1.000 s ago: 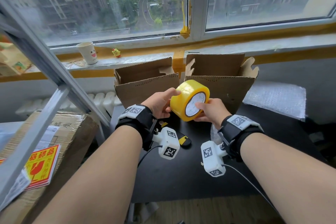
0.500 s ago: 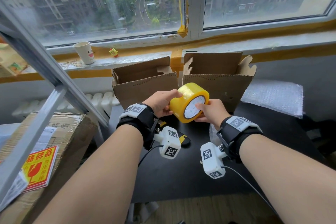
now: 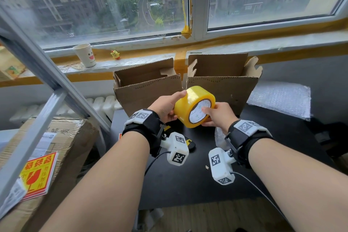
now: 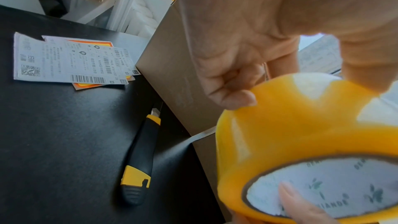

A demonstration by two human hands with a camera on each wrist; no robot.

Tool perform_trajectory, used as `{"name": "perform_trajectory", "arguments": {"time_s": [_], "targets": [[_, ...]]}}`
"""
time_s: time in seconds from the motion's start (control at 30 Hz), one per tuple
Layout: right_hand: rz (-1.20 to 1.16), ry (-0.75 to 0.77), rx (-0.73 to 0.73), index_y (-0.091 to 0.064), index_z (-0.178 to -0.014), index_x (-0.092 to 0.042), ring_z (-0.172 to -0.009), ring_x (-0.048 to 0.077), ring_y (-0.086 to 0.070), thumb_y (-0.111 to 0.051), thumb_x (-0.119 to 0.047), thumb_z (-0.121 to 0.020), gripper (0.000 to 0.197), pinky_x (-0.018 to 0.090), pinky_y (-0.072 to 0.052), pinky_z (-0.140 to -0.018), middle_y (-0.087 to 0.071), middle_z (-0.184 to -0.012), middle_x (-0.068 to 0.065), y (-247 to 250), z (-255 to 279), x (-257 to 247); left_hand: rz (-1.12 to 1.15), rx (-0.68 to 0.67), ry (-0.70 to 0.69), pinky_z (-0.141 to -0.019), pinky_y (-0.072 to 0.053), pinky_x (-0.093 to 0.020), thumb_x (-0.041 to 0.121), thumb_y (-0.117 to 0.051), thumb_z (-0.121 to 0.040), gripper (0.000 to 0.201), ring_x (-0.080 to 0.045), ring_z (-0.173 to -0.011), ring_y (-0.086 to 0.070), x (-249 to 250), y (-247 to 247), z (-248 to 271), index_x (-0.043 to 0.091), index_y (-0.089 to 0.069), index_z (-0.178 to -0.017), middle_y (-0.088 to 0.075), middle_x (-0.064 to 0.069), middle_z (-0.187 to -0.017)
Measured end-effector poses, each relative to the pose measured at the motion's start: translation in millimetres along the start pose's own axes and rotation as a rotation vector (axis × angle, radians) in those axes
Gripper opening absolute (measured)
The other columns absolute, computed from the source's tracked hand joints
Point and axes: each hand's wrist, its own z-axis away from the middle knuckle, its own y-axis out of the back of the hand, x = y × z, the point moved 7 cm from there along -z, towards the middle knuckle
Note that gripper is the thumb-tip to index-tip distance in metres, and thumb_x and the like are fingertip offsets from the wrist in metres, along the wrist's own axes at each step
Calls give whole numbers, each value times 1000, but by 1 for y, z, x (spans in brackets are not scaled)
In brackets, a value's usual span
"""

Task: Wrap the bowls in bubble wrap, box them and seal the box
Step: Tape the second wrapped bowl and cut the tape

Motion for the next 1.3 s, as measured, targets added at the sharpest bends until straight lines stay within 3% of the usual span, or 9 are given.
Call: {"name": "perform_trajectory", "arguments": {"time_s": [0.3, 0.43, 0.53, 0.67, 0.73, 0.87, 1.0, 1.13, 1.3], "targets": [[-49, -26, 4, -55, -123, -1, -111, 37, -61, -57, -10, -96, 28, 38, -56, -66, -60, -125, 20, 3, -1, 4, 69, -72, -11, -54, -38, -22, 24, -55, -94, 14, -9, -52, -30, -1, -6, 4, 10, -57, -97, -32, 0, -61], [54, -8, 48, -61, -88, -7, -92, 32, -66, -57, -12, -92, 8, 44, -59, -72, -66, -110, 17, 6, -1, 2, 73, -50, -9, -54, -36, -23, 20, -52, -92, 12, -10, -52, -28, -1, -6, 3, 11, -56, -85, -30, -1, -62], [579, 201, 140, -63, -84, -15, -84, 31, -65, -56, -23, -86, 11, 37, -55, -74, -70, -95, 9, 12, 2, -19, 27, -51, -12, -56, -31, -23, 18, -50, -90, 11, -12, -53, -26, -1, -6, -1, 12, -49, -81, -26, -1, -62], [916, 539, 93, -50, -129, -34, -100, 31, -61, -60, -33, -85, 45, 37, -48, -87, -67, -110, 3, 0, 18, -45, -19, -43, -6, -59, -30, -26, 18, -50, -89, 15, -14, -56, -25, -4, -2, -9, 13, -49, -75, -23, -1, -62], [1025, 601, 50, -48, -118, -28, -94, 34, -62, -56, -28, -87, 32, 39, -48, -82, -65, -101, 4, -8, 19, -47, -27, -37, 5, -59, -30, -26, 17, -50, -89, 14, -15, -57, -25, -6, 1, -11, 12, -52, -77, -24, -1, -62], [983, 603, 70, -39, -93, -20, -79, 35, -59, -49, -15, -85, 13, 41, -49, -74, -56, -83, 3, -11, 14, -44, -9, -50, 20, -58, -30, -26, 14, -48, -87, 14, -14, -55, -25, -8, 0, -14, 11, -55, -76, -26, 0, -61], [1009, 620, 66, -38, -92, -19, -76, 34, -56, -48, -12, -85, 14, 37, -44, -68, -53, -82, 4, -12, 13, -43, 24, -37, 40, -57, -27, -24, 7, -42, -86, 20, -13, -53, -24, -14, 0, -17, 10, -57, -73, -27, 0, -58], [1006, 610, 64, -39, -93, -18, -77, 33, -56, -49, -15, -87, 12, 35, -40, -67, -55, -84, 4, -9, 11, -42, -41, -82, 43, -62, -34, -24, 33, -63, -89, 21, -12, -57, -32, -14, -5, -15, 13, -63, -88, -36, 3, -58], [969, 594, 85, -40, -94, -18, -77, 33, -54, -49, -14, -87, 12, 34, -38, -68, -58, -86, 5, -3, 13, -42, 6, -84, 26, -62, -33, -23, 21, -60, -91, 14, -11, -56, -30, -9, -5, -17, 8, -61, -95, -33, 0, -62]]}}
